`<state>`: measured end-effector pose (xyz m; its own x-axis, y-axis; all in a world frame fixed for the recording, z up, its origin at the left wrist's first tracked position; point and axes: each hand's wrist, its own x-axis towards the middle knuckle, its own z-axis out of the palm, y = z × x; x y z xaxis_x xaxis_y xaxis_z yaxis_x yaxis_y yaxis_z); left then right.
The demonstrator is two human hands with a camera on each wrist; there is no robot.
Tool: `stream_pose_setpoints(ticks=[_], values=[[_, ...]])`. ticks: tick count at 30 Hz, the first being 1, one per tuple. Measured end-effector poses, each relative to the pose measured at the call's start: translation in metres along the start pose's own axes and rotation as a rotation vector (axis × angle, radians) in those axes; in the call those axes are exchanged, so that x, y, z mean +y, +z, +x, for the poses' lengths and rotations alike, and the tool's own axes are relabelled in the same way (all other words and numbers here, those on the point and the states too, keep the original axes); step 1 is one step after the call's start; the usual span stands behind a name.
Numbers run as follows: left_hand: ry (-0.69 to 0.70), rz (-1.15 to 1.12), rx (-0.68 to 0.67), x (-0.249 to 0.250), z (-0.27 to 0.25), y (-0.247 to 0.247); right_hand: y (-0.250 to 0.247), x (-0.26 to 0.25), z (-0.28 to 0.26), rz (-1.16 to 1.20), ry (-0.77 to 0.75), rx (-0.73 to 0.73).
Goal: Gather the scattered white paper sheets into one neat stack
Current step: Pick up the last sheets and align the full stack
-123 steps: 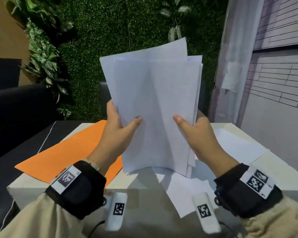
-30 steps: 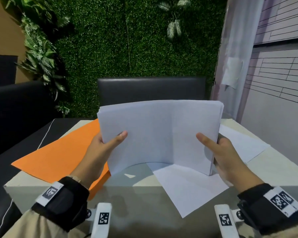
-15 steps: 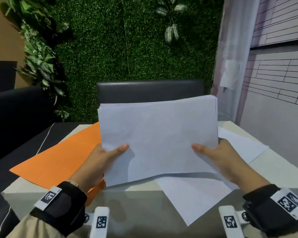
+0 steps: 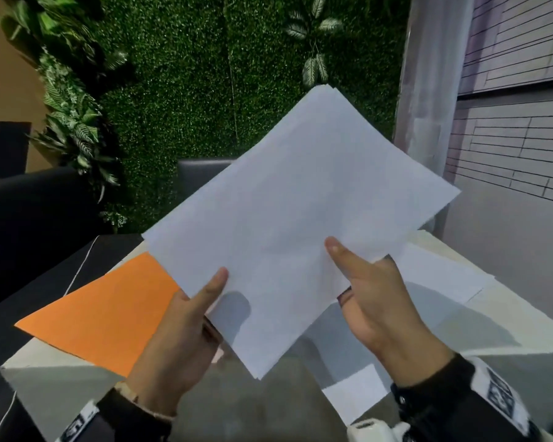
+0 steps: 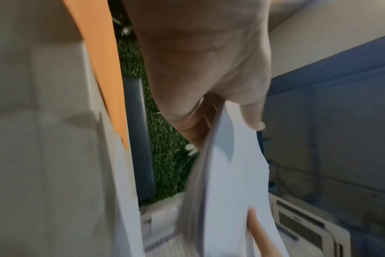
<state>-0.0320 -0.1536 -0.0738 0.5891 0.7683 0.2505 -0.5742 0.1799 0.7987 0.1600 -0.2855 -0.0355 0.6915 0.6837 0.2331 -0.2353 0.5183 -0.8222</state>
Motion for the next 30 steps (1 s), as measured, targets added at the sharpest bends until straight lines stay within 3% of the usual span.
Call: stream_pose_setpoints(ticks=[3, 6, 8, 12, 15, 21, 24, 30], values=[[-0.103, -0.141, -0.29, 0.042, 0.012, -0.03, -0.009, -0.016, 0.011, -0.096, -0.113, 0.005], [-0.09, 0.414, -0.334, 0.065, 0.018, -0.036, -0.02, -0.023, 0.017, -0.219, -0.196, 0.017], [-0.081, 0.598, -0.353, 0.063, 0.019, -0.019, -0.019, -0.024, 0.016, -0.315, -0.251, 0.007], [0.198, 0.515, -0.084, 0.041, 0.03, 0.021, 0.001, -0.04, 0.01, -0.446, -0.335, -0.04], [0.323, 0.489, -0.011, 0.024, 0.034, 0.029, 0.01, -0.041, 0.017, -0.422, -0.405, -0.064], [0.052, 0.542, -0.003, -0.017, 0.021, 0.003, -0.018, 0.013, 0.028, -0.665, -0.113, 0.001], [0.085, 0.486, 0.03, -0.013, 0.028, 0.004, -0.022, 0.024, 0.028, -0.68, -0.025, -0.012], [0.191, 0.454, 0.026, 0.0, 0.04, 0.017, -0.006, 0.012, 0.026, -0.592, -0.108, -0.028]])
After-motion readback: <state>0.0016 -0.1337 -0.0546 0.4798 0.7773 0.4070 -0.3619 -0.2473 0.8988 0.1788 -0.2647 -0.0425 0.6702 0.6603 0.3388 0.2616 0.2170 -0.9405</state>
